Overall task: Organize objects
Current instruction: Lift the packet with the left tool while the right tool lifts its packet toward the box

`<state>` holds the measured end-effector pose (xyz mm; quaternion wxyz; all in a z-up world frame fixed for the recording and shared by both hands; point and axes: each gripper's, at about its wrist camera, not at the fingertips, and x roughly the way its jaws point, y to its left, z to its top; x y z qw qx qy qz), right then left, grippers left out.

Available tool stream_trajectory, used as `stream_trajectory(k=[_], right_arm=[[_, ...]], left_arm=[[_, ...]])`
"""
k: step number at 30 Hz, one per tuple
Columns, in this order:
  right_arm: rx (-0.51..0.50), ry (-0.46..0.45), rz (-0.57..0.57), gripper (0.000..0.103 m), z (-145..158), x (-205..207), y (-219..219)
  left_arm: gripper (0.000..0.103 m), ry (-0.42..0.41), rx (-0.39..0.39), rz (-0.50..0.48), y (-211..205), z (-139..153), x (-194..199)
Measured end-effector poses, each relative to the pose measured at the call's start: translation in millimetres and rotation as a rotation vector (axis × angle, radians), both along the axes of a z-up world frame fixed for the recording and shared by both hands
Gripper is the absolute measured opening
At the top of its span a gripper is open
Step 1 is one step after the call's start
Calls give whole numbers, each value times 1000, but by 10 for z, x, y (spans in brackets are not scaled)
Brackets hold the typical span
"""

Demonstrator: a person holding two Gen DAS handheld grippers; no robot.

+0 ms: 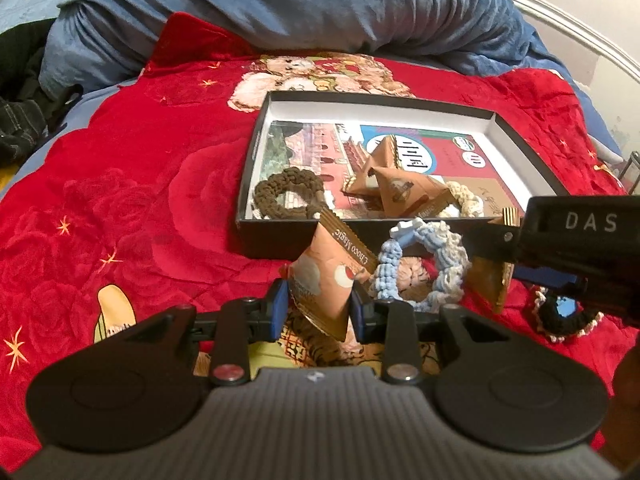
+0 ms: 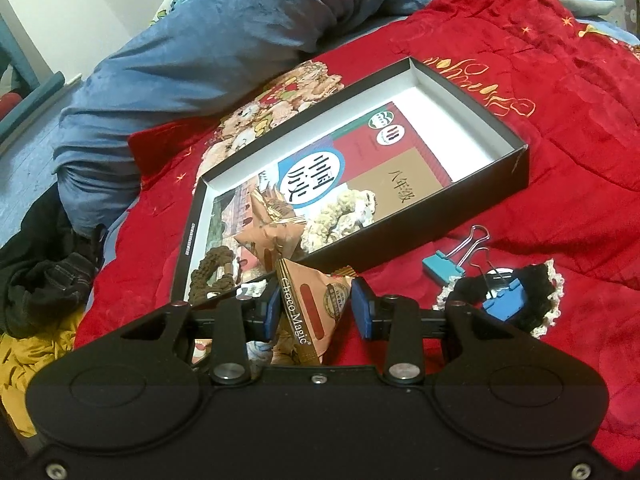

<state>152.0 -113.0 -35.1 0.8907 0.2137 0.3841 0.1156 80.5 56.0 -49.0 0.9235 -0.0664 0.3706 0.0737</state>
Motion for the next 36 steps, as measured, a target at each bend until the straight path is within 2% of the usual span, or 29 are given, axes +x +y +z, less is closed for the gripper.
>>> stream_trajectory(k=[36], right_arm=[[56, -41, 20, 35, 145, -14, -99]], left_arm=[[36, -94, -17, -37, -92, 195, -128]])
